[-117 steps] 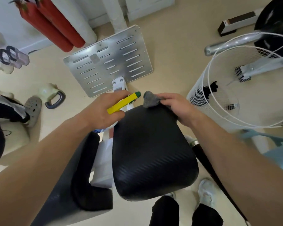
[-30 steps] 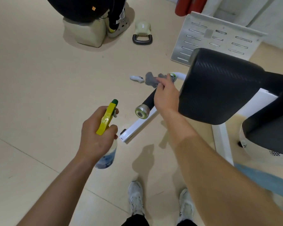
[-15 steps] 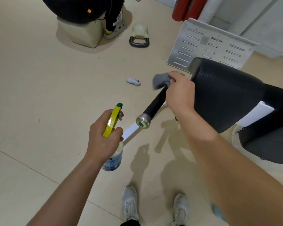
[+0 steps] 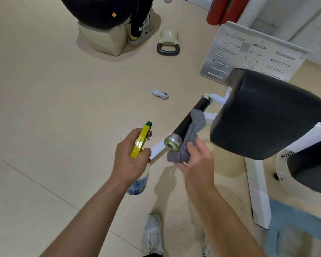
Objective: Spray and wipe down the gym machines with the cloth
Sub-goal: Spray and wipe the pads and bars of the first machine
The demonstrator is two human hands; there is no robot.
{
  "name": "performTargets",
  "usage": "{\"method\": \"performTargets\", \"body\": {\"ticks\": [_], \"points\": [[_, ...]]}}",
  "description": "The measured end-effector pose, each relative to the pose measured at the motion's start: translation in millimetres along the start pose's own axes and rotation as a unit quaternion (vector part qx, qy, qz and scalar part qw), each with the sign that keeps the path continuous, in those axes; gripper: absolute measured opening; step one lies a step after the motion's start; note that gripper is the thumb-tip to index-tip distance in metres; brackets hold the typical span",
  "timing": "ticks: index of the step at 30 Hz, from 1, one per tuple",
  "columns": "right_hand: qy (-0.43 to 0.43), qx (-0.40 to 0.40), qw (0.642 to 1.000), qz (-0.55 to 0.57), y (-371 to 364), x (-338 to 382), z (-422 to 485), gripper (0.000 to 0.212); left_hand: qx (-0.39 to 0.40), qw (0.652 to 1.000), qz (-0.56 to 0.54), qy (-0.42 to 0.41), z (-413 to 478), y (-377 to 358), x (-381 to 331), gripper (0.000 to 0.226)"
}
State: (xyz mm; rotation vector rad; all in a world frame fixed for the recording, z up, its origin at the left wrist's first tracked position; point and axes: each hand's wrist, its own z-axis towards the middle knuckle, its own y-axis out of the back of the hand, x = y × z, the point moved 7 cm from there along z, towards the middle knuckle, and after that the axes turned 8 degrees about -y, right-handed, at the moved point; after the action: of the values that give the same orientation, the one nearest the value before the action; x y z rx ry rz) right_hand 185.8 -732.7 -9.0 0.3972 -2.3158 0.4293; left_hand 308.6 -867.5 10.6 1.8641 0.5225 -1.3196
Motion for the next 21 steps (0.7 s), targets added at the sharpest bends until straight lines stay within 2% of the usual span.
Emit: {"method": "performTargets", "body": {"ticks": [2, 4, 6, 9, 13, 15, 17, 19, 21], "points": [[-0.054, 0.036, 0.992, 0.109, -10.4, -7.4, 9.8, 0.033, 0.001, 1.000, 0.004, 0.005, 3.1, -0.3, 3.3, 0.044], [-0.142, 0.031, 0.963, 0.228, -20.9, -15.1, 29.7, 0.037, 0.006, 1.000, 0.009, 0.003, 5.5, -2.6, 3.5, 0.044], [-0.183, 0.044, 0.932, 0.309, -31.8, -10.3, 48.6, 0.043, 0.007, 1.000, 0.014, -0.007, 7.6, -2.1, 1.6, 0.046], [-0.190, 0.067, 0.909, 0.364, -36.2, -0.9, 77.9, 0.047, 0.011, 1.000, 0.025, -0.014, 12.8, -0.9, 1.0, 0.046], [-0.153, 0.054, 0.897, 0.412, -31.2, 11.2, 120.1, 0.035, 0.020, 0.999, 0.034, -0.024, 17.5, -0.1, 1.9, 0.045], [-0.138, 0.035, 0.891, 0.432, -28.7, 19.4, 134.1, 0.036, 0.016, 0.999, 0.031, -0.027, 18.0, 1.6, 1.5, 0.045], [-0.143, 0.036, 0.879, 0.453, -29.3, 21.1, 135.7, 0.041, 0.012, 0.999, 0.029, -0.025, 17.5, 4.3, 2.4, 0.045], [-0.159, 0.070, 0.864, 0.472, -33.1, 15.7, 119.8, 0.042, 0.012, 0.999, 0.031, -0.020, 15.7, 6.4, 3.9, 0.045], [-0.165, 0.089, 0.869, 0.458, -32.3, 4.9, 96.1, 0.041, 0.017, 0.999, 0.029, -0.019, 13.6, 6.3, 6.1, 0.046]]}}
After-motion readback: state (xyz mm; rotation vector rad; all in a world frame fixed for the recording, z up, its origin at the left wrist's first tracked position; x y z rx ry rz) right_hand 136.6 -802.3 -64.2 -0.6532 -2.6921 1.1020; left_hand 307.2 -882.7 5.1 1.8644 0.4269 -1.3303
